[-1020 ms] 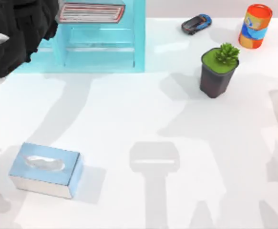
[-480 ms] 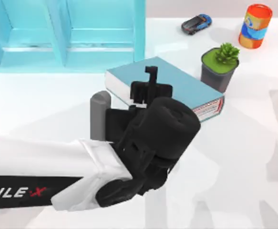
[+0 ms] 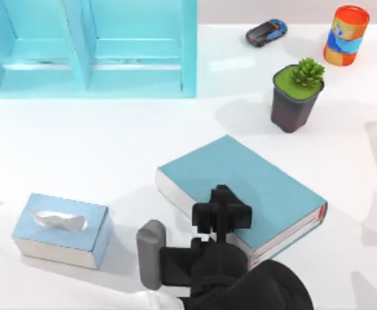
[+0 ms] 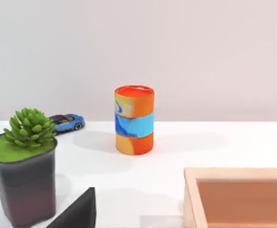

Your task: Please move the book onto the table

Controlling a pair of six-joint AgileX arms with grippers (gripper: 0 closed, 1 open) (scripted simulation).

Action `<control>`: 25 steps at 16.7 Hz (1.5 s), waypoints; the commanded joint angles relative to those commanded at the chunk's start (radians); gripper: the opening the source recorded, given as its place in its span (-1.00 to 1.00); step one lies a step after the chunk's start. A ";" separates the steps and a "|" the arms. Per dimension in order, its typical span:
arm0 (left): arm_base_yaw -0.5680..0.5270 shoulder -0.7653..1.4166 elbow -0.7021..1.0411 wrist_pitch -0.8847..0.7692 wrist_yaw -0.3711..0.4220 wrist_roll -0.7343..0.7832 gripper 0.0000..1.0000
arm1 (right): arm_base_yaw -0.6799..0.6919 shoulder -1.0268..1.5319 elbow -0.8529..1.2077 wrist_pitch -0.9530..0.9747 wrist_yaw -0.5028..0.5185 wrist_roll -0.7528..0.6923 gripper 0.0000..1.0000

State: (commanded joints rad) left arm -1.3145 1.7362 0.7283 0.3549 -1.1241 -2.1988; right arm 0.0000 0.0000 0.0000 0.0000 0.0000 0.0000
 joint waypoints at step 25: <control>-0.028 0.091 -0.045 0.096 -0.032 -0.036 -1.00 | 0.000 0.000 0.000 0.000 0.000 0.000 1.00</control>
State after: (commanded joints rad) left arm -1.3427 1.8277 0.6831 0.4513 -1.1557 -2.2344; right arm 0.0000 0.0000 0.0000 0.0000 0.0000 0.0000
